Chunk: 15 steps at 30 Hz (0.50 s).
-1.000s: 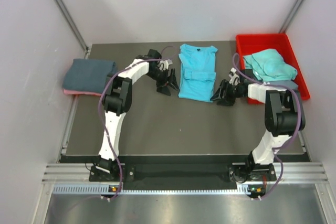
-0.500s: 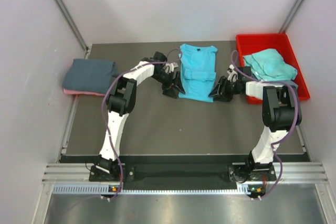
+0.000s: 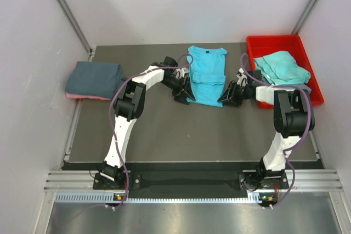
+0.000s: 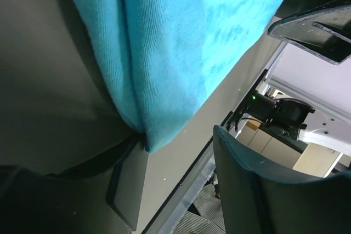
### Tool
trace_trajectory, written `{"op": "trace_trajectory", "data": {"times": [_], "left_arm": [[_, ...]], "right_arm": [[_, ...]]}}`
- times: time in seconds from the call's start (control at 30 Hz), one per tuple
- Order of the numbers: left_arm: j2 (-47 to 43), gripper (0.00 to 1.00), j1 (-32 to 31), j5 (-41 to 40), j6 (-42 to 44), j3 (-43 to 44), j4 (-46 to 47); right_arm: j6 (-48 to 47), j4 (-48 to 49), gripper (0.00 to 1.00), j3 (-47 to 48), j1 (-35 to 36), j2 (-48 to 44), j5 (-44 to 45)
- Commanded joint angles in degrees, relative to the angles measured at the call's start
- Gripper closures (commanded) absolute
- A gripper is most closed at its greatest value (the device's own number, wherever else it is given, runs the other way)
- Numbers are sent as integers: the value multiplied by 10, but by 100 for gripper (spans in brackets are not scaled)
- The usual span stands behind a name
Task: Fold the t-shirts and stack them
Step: Fold the tshirt
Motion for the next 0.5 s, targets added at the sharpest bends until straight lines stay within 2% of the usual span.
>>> {"op": "trace_trajectory", "data": {"times": [0.0, 0.2, 0.3, 0.33, 0.43, 0.47], "left_arm": [[25, 45, -5, -37, 11, 3, 20], [24, 52, -5, -31, 13, 1, 21], [22, 60, -5, -28, 14, -4, 20], [20, 64, -5, -27, 15, -4, 19], [13, 71, -5, -19, 16, -9, 16], [10, 76, -5, -17, 15, -11, 15]], "right_arm": [[-8, -7, 59, -5, 16, 21, 34], [-6, -4, 73, -3, 30, 24, 32], [-5, -3, 84, -4, 35, 20, 32], [-6, -1, 91, -4, 37, 14, 32], [-12, -4, 98, -4, 37, 3, 36], [-13, -5, 99, -5, 36, 0, 36]]}}
